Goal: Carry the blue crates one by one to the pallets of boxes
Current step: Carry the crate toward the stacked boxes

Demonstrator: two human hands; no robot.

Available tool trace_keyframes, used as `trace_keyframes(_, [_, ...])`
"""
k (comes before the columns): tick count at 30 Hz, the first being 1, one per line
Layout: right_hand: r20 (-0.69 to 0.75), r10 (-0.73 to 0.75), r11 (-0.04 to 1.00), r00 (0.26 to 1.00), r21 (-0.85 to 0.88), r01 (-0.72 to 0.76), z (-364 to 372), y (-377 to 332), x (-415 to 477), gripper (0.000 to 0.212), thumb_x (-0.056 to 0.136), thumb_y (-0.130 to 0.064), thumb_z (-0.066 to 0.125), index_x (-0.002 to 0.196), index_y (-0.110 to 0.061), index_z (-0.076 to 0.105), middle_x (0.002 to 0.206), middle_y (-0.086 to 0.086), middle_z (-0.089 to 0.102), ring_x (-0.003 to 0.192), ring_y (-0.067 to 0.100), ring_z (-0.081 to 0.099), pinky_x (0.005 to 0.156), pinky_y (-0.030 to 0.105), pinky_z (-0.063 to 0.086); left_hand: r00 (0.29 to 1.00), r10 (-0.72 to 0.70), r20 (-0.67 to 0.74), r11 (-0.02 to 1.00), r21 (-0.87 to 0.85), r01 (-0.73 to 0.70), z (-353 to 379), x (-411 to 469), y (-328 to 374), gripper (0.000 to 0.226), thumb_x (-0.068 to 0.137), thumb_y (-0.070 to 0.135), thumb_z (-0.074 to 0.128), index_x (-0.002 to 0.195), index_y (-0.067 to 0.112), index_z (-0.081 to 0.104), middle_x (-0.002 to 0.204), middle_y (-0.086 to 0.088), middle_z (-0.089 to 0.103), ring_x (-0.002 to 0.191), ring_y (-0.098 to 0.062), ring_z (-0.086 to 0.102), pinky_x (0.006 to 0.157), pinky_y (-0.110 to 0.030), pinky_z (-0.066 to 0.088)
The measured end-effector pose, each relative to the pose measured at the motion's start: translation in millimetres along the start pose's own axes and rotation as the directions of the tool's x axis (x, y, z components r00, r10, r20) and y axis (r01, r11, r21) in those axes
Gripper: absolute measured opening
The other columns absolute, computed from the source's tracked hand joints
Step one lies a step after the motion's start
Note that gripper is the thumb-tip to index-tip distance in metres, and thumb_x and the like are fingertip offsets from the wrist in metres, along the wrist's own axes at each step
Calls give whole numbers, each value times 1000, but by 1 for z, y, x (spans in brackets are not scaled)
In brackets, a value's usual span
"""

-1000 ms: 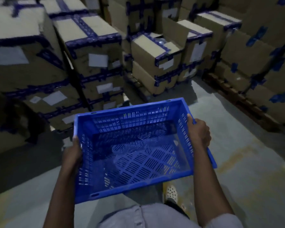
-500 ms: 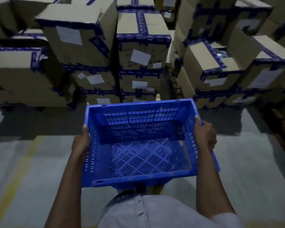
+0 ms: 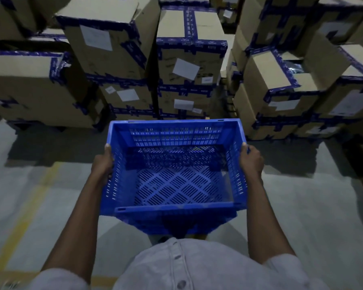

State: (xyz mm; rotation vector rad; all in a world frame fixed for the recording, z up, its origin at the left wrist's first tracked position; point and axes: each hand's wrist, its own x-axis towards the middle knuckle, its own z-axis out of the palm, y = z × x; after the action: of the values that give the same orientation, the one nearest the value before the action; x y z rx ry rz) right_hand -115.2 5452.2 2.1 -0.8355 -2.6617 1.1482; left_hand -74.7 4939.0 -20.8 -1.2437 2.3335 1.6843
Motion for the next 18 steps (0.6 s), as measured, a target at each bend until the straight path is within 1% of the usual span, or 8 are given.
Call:
trace_keyframes(2, [15,-9,1000,1000,-9,9,4,-5,6,55,117,-53,40,134,-11,73,132,23,72,121,44,66,90,44,49,1000,2,15,1000,-10,-2,2,3,7,74,107,85,45,86,16,56,52,3,42,47,-20,33,55,-33,32])
trace_keyframes(5, [38,-20,1000,999,-5,20,10,-10,17,53,117,-51,41,134,-12,73,133,23,72,122,44,66,88,42,46,1000,-8,27,1000,-24,9,8,9,20,70,110,80,44,87,16,54,58,0,41,48,-19,31,55,-31,30])
trace_keyframes(8, [47,-21,1000,999,-10,22,15,-12,32,53,116,-52,43,136,-13,73,133,25,71,123,45,66,94,46,51,999,-15,53,999,-29,17,12,16,27,66,113,77,44,87,17,54,59,0,41,48,-18,31,54,-31,29])
trace_keyframes(11, [65,-18,999,998,-28,20,21,-17,48,54,116,-53,45,138,-12,72,134,25,71,125,46,65,97,47,51,998,-12,65,999,-45,15,20,19,16,66,113,76,43,84,17,53,58,-1,41,49,-18,32,54,-30,30])
trace_keyframes(13, [94,-21,998,995,-58,27,29,-17,58,53,116,-50,46,140,-11,72,135,26,71,127,47,64,100,48,51,998,-40,52,998,-42,42,27,18,-2,67,113,77,43,84,18,54,59,-2,45,49,-19,35,54,-31,33])
trace_keyframes(15, [134,-23,995,991,-95,36,38,-14,70,53,116,-50,47,139,-11,74,135,28,71,126,48,64,101,49,51,998,-60,8,998,-20,60,32,17,-19,71,110,81,41,82,17,57,60,-4,52,48,-22,42,55,-34,37])
trace_keyframes(18, [141,-13,991,990,-128,31,49,-12,84,55,113,-57,45,134,-16,76,130,24,73,120,46,67,96,48,53,998,-55,-24,998,0,55,34,13,-25,73,108,82,38,79,19,59,60,-5,59,49,-24,48,56,-37,41])
